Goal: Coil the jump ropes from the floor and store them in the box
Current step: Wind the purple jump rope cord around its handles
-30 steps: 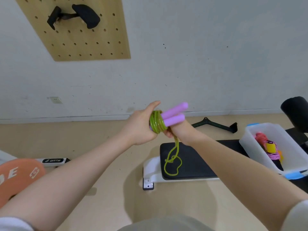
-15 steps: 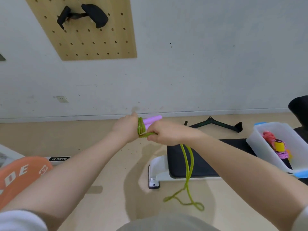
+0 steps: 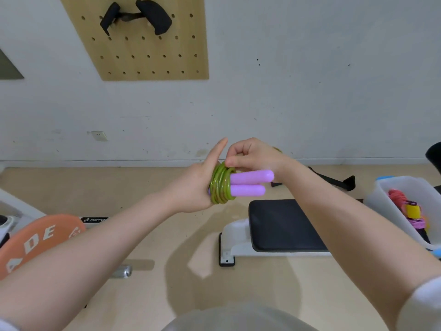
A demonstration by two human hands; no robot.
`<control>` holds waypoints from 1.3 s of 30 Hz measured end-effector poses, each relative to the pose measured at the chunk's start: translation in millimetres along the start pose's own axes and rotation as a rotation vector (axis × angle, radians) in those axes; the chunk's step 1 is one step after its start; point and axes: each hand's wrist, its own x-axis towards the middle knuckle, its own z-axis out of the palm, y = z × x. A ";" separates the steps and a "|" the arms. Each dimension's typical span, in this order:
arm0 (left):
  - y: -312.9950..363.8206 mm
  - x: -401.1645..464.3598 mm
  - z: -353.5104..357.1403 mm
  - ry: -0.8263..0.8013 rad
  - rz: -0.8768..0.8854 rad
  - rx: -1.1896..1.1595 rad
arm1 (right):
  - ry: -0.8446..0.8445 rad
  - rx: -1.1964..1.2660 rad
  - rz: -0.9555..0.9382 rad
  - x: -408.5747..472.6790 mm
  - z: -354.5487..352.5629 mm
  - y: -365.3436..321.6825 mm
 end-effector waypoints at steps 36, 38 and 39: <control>-37.8 20.8 14.1 0.088 -0.468 0.417 | -0.215 -1.039 0.157 -2.2 46.2 -6.9; -43.2 21.1 12.0 0.079 -0.508 0.501 | -0.233 -0.936 0.118 -10.1 43.6 -12.1; -45.9 20.6 11.2 0.053 -0.519 0.539 | -0.234 -0.916 0.092 -12.4 44.0 -13.3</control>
